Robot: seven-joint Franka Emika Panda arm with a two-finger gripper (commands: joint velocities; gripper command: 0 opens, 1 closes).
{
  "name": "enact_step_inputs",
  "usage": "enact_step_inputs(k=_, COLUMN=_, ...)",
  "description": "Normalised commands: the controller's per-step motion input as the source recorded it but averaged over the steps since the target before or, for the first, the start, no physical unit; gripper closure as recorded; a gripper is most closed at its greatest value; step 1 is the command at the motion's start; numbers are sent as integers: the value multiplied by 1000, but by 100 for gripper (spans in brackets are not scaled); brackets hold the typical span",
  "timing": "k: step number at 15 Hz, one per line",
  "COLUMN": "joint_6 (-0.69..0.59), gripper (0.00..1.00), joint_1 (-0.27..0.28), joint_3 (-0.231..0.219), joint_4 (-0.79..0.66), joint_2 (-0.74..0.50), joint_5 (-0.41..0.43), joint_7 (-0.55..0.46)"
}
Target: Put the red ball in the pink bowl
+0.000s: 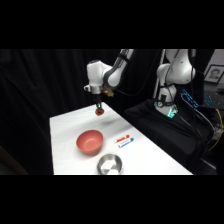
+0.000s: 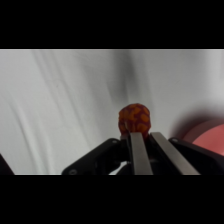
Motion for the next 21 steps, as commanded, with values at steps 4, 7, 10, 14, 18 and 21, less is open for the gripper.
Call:
enact_step_inputs(k=4, joint_6=-235, gripper=97, joint_1=66, joint_3=14, joint_4=58, joint_2=-175, joint_5=-80, joint_7=6)
enact_step_inputs(k=7, joint_6=-211, gripper=97, joint_1=95, joint_3=47, joint_4=131, joint_2=-77, joint_5=-69, joint_7=73)
enact_step_inputs(k=10, joint_6=-203, gripper=96, joint_1=105, joint_3=66, joint_4=217, joint_2=15, joint_5=-58, joint_7=119)
enact_step_inputs(k=14, joint_6=-193, gripper=97, joint_1=93, joint_3=60, joint_4=293, joint_2=100, joint_5=-57, joint_7=120)
enact_step_inputs(k=18, joint_6=-193, gripper=97, joint_1=75, joint_3=45, joint_4=349, joint_2=159, joint_5=-57, joint_7=107)
enact_step_inputs(k=21, joint_6=-121, gripper=97, joint_1=60, joint_3=46, joint_4=347, joint_2=188, joint_5=-39, joint_7=78)
